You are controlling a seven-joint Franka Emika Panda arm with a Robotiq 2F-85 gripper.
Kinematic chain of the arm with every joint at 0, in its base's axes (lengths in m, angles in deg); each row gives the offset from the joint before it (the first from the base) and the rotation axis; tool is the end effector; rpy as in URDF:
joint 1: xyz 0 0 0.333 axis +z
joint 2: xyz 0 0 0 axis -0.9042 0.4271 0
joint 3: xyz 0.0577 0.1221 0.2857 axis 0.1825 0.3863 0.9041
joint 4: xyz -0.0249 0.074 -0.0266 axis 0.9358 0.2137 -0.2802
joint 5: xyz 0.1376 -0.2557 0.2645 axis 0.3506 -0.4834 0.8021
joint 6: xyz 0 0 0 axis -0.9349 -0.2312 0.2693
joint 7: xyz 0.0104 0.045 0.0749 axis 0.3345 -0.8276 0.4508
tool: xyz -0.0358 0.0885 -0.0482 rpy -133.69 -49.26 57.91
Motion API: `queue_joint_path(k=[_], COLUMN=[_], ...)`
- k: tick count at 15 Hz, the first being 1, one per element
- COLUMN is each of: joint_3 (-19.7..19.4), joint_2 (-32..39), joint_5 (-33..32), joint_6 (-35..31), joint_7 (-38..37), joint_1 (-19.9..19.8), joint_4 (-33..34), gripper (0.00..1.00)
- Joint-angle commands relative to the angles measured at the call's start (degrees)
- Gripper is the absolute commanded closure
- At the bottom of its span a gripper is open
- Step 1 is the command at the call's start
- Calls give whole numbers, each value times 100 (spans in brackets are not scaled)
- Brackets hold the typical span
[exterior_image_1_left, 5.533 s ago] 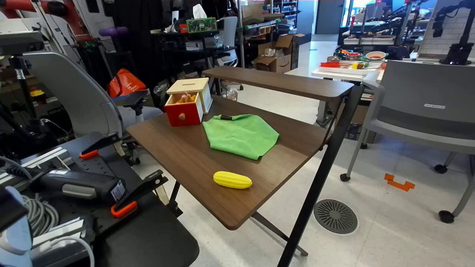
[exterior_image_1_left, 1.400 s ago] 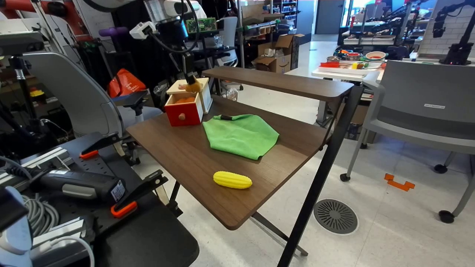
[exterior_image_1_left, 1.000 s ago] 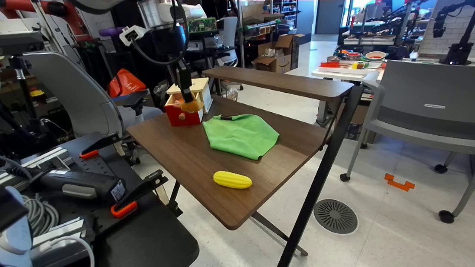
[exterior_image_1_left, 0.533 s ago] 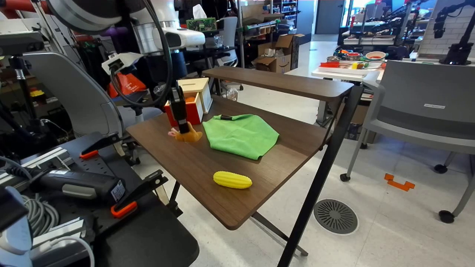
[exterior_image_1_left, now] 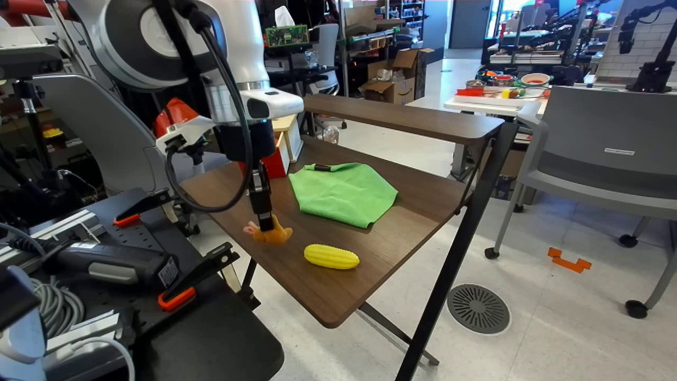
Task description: Remove the toy from the drawer
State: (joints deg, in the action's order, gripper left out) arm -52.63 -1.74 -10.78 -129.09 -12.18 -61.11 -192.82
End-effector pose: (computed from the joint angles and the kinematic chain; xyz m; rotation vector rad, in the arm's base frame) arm 0.4635 -0.0671 0.1333 2.9179 -0.6413 -0.1137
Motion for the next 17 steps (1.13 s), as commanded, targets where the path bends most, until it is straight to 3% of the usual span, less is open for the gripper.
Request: queue_joint_path(k=[1,9,14,15,17], joint_3=[-140,-228,203,56,143], joint_2=[231,-144,-1583,-791,-1051], joint_5=[127,141,204,68,47], joint_6=[-112,-116,7,7,50], joint_7=[18,-2,332,91,67], joint_1=[93,158,188,141,132], joint_4=[158,101,-689,-129,-258], gripper=[59,2,0,0,0])
